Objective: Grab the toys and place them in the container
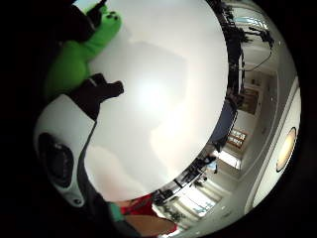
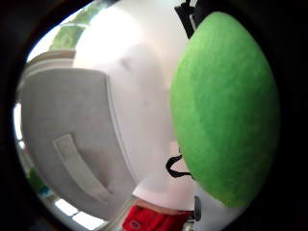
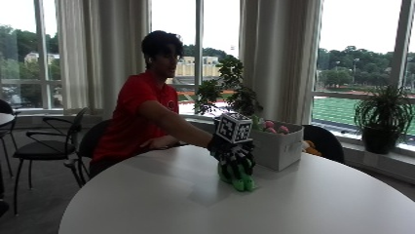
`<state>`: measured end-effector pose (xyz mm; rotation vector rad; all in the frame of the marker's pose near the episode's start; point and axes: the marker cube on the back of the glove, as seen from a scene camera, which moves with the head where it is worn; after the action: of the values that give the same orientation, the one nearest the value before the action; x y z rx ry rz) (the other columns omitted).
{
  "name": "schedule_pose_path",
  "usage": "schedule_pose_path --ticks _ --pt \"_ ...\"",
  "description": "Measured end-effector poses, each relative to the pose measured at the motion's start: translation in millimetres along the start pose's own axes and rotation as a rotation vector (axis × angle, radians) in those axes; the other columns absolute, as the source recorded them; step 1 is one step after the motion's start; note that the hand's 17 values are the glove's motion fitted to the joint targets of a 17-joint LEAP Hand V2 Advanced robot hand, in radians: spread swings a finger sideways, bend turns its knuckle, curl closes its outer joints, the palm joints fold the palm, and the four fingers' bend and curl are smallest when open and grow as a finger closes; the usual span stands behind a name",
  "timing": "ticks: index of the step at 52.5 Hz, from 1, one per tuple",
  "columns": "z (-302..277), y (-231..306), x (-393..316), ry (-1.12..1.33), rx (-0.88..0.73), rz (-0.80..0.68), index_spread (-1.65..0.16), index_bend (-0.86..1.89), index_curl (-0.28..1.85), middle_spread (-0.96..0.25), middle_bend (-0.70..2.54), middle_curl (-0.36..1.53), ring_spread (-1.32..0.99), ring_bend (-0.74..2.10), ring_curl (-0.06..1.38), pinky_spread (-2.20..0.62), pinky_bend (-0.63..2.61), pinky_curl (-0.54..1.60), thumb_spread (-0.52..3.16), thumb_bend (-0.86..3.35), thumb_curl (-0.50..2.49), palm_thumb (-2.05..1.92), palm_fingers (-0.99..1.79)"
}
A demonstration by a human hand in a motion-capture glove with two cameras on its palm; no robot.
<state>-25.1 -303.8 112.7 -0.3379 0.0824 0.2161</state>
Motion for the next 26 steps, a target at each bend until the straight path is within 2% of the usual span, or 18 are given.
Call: schedule_pose_path --ticks 3,4,5,6,7,15,26 --pt "-1 4 2 -0.011 0.052 -0.011 -0.42 0.33 0.27 -0.17 0.12 0.23 -0.06 0.56 0.37 -0.16 1.31 0.34 1.17 0.14 0.43 0.40 0.45" --pt "-1 6 2 -0.009 0.065 -0.018 -0.41 0.30 0.26 -0.21 0.28 0.27 -0.07 0.54 0.35 -0.18 1.26 0.32 1.18 0.15 0.44 0.42 0.54" --pt "-2 9 2 -0.004 0.076 -0.024 -0.41 0.29 0.27 -0.22 0.28 0.27 -0.09 0.55 0.35 -0.20 1.26 0.32 1.18 0.15 0.45 0.43 0.55" --pt "-3 12 1 0.004 0.084 -0.031 -0.41 0.26 0.27 -0.24 0.34 0.30 -0.12 0.61 0.38 -0.24 1.24 0.32 1.17 0.19 0.47 0.50 0.67" --pt "-4 15 1 0.013 0.091 -0.039 -0.41 0.25 0.27 -0.24 0.31 0.29 -0.12 0.58 0.36 -0.24 1.24 0.31 1.18 0.17 0.47 0.47 0.61" --pt "-33 47 11 0.004 0.153 -0.072 -0.42 0.25 0.33 -0.33 0.38 0.34 -0.23 0.70 0.42 -0.35 1.13 0.31 1.05 0.20 0.56 0.61 0.81" --pt "-122 88 27 -0.026 0.287 -0.082 -0.45 0.31 0.41 -0.39 0.39 0.39 -0.29 0.66 0.41 -0.38 1.04 0.30 0.88 0.16 0.65 0.65 0.87"
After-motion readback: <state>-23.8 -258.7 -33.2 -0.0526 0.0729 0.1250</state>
